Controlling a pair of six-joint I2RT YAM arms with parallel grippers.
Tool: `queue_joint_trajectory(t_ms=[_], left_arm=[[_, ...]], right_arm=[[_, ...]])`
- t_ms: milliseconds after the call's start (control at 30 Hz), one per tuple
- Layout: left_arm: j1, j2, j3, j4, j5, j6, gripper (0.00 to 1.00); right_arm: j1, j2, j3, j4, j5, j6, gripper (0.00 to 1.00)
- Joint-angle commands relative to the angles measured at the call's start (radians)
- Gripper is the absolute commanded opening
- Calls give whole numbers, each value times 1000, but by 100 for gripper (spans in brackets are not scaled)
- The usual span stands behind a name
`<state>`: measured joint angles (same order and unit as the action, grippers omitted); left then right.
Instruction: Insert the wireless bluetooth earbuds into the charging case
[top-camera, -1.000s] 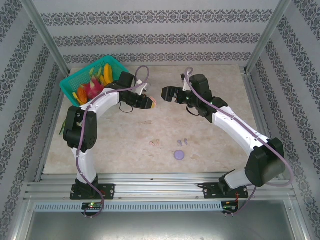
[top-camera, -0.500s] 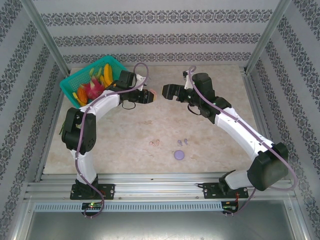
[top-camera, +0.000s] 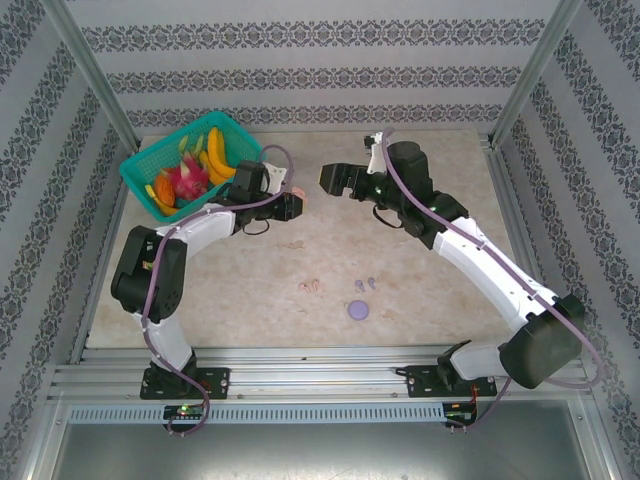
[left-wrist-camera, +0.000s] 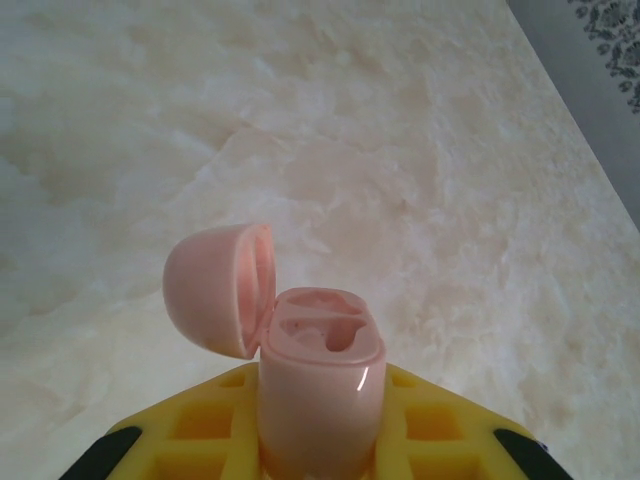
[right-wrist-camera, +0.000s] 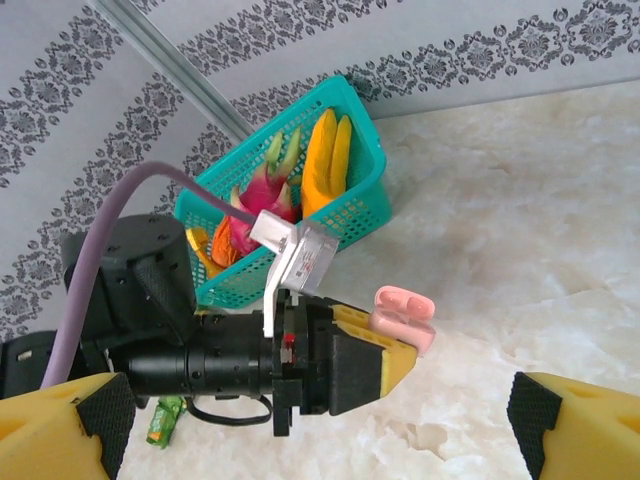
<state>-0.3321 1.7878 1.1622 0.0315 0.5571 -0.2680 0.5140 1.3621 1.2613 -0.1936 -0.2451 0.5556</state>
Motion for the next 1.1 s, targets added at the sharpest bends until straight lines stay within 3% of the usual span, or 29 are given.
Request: queue_joint_trajectory(t_ms=[0,200,433,700,1067], left_arm=[[-32,-62,-46,185,-79,-1,0],[-77,-90,-128,274,-146,51,0],[-135,-118,-279,521,-231,121,0],[-142,-115,-469,890,-289,160,0],[-146,-56,-601,1303,-262,209,0]], right_arm=[[24,-9,17,-24,25,15,98],[21,-13,-26,-68,87,12,98],[-20,-10,-103,-93,92,76,98],[-37,-60,-178,-93,106,132,98],[-49,-31,-225,-118,82,159,98]])
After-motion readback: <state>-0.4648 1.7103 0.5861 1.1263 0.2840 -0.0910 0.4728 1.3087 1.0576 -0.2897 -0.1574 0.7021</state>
